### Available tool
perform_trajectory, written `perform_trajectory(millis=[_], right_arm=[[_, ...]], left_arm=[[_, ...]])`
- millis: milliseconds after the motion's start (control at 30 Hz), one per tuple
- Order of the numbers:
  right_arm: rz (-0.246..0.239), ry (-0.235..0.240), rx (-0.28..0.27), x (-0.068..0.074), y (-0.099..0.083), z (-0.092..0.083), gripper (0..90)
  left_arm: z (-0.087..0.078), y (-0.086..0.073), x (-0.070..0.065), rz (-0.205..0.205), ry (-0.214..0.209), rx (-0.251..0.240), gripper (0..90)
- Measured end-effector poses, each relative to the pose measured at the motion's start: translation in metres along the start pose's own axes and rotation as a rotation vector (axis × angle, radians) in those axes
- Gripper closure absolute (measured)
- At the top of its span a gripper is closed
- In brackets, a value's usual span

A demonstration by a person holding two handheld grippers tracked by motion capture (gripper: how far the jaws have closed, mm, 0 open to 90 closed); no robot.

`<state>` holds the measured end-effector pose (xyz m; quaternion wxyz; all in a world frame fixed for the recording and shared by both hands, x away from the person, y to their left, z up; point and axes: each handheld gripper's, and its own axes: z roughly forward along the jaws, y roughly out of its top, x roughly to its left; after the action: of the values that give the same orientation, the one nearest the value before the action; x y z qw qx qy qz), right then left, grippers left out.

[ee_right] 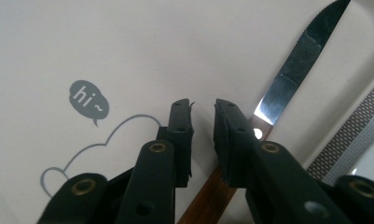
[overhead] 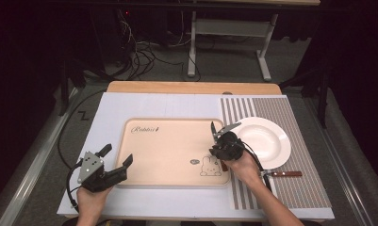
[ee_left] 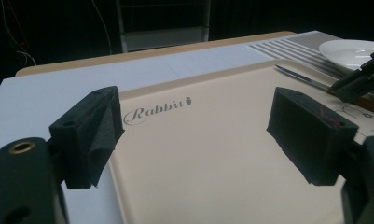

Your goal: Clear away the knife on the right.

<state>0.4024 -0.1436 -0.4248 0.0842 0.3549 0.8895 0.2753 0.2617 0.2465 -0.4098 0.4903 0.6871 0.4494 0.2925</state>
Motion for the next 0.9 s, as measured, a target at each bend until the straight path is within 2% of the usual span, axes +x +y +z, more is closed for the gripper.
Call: perform_trajectory(millis=[133,233,267,300,467,600,700,900], right_arm=[[0.008,0.008,-0.024,-0.001,-0.002,-0.005,71.7],[0.03,0.012,-0.073,-0.004,-0.006,-0.014,63.7],[0.03,0.012,-0.073,-0.004,-0.006,-0.014,63.7],[0.035,0.015,-0.091,-0.004,-0.008,-0.018,58.7],[0.037,-0.004,-0.122,-0.004,-0.014,-0.026,52.7],[0.042,-0.001,-0.155,-0.006,-0.018,-0.032,51.7],[0.054,-0.017,-0.207,-0.008,-0.022,-0.041,49.9],[0.058,-0.035,-0.244,-0.011,-0.029,-0.053,45.5]], left_arm=[[0.0,0.0,-0.001,0.002,0.0,0.0,18.7],[0.0,0.0,-0.001,0.001,0.0,0.0,18.7],[0.0,0.0,-0.001,0.001,0.0,0.0,18.7],[0.0,0.0,-0.001,0.002,0.0,0.002,18.7],[0.001,0.0,-0.001,0.0,0.002,0.003,18.6],[0.001,0.0,-0.001,0.0,0.003,0.002,18.6],[0.001,0.0,-0.001,-0.001,0.003,0.002,18.6],[0.0,0.0,-0.002,0.007,0.0,0.004,18.6]])
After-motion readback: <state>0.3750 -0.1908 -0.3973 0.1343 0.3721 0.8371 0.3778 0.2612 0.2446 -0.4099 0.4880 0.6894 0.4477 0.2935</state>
